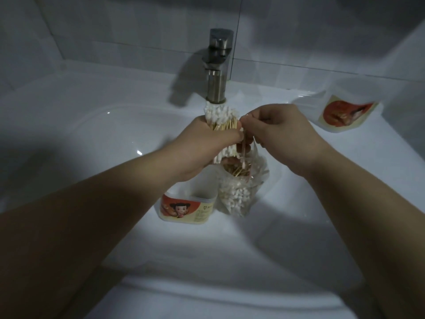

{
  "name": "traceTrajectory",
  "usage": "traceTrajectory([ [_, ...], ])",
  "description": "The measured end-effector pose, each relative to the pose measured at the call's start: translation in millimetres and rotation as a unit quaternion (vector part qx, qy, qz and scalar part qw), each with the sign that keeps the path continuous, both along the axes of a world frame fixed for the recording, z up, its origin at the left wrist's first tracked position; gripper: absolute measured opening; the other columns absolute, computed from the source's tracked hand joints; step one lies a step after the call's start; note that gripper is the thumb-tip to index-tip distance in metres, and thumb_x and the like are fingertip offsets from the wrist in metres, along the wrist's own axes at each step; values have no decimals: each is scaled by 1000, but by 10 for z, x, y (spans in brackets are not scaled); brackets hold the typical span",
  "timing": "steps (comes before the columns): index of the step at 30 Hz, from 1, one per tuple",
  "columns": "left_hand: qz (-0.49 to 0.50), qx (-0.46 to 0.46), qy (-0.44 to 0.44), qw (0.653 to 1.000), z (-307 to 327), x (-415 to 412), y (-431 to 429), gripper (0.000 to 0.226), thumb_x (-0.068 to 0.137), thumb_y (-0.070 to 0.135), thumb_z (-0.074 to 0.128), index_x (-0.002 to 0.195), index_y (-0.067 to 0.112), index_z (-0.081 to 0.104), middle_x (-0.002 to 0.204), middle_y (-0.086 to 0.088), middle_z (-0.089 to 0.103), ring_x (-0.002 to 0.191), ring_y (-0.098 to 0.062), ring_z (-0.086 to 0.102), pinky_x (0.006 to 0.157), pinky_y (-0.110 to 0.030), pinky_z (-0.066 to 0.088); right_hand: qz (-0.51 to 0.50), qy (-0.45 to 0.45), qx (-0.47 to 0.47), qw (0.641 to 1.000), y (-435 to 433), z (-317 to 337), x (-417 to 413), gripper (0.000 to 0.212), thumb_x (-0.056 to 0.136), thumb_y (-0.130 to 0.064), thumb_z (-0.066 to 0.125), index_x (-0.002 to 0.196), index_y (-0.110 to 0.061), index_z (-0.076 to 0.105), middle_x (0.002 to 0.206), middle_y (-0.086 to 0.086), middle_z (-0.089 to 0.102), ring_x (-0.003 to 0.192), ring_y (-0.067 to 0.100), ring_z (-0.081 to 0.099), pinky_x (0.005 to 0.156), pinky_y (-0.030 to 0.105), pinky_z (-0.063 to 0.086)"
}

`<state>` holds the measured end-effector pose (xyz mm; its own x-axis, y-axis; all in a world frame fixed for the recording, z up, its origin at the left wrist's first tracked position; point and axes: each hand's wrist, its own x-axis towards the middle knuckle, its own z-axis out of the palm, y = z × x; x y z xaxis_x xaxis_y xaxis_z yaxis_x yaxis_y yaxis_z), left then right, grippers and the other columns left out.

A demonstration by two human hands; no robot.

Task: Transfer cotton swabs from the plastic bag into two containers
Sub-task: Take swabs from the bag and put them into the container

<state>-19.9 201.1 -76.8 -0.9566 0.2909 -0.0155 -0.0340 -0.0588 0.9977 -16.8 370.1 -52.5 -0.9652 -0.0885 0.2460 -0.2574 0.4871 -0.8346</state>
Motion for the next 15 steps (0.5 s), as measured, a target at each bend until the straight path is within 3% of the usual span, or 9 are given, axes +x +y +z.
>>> traceTrajectory([
  [4,-2,-4,4,1000,-13,-3,-3,17,93,2,67,110,3,72,94,-14,77,84,-23,75,72,-38,63,10,-15,-18,1000,-5,-14,3,22,93,-27,64,77,-16,75,57,-7,67,56,21,47,51,29,40],
  [9,44,-3,12,999,-1,-22,18,13,92,3,67,99,13,70,76,-3,69,67,-15,66,62,-32,56,-25,-3,15,1000,-14,-15,-29,22,95,-35,59,87,-25,76,74,-12,73,62,2,63,64,26,49],
  [12,99,5,0,995,15,-41,14,12,88,6,73,98,13,71,71,-3,68,62,-16,63,58,-28,53,0,24,211,977,0,9,23,21,93,-30,57,82,-32,75,74,-14,72,68,2,65,61,19,48],
  [15,134,43,-25,990,38,-49,18,20,84,0,76,102,8,72,73,-4,69,59,-13,64,53,-23,50,51,14,350,935,-36,18,94,19,89,-28,61,89,-24,80,83,-11,74,77,8,65,68,19,50],
])
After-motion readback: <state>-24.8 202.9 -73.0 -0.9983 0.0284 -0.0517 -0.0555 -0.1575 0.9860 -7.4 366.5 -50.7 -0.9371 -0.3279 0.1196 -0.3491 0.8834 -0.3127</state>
